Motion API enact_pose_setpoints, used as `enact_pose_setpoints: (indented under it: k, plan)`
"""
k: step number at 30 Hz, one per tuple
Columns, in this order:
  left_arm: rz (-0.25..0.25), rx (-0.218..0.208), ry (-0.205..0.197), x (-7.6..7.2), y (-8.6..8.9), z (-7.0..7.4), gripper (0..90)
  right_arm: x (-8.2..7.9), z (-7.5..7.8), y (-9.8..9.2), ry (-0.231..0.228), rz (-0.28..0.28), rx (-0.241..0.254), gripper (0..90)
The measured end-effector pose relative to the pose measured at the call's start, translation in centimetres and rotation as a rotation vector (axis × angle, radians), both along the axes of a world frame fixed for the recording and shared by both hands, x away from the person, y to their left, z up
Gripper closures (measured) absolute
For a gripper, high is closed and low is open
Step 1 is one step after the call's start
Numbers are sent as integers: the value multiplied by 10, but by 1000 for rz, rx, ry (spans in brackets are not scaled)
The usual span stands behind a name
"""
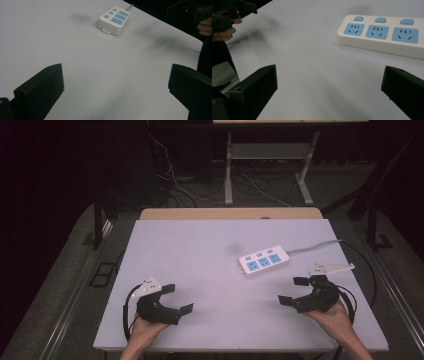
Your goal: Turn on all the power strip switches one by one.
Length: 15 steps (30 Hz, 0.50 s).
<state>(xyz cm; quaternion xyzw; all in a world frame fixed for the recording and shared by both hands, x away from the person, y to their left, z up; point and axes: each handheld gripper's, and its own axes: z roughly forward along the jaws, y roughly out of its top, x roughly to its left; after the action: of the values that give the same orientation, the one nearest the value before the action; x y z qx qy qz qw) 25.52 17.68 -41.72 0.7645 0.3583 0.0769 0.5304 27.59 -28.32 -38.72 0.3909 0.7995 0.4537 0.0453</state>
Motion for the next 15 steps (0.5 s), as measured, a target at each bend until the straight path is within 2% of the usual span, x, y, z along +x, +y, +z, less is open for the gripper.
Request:
enact_pose_setpoints:
  k: [5, 9, 15]
  plan:
    - [6, -3, -3, 0, 2, 0, 0, 6, 8, 4, -17, 0, -26, 5]
    - [5, -5, -2, 0, 2, 0, 0, 12, 13, 5, -21, 5, -27, 4]
    - [-6, 13, -1, 1, 0, -1, 0, 26, 25, 14, -26, 32, -52, 5]
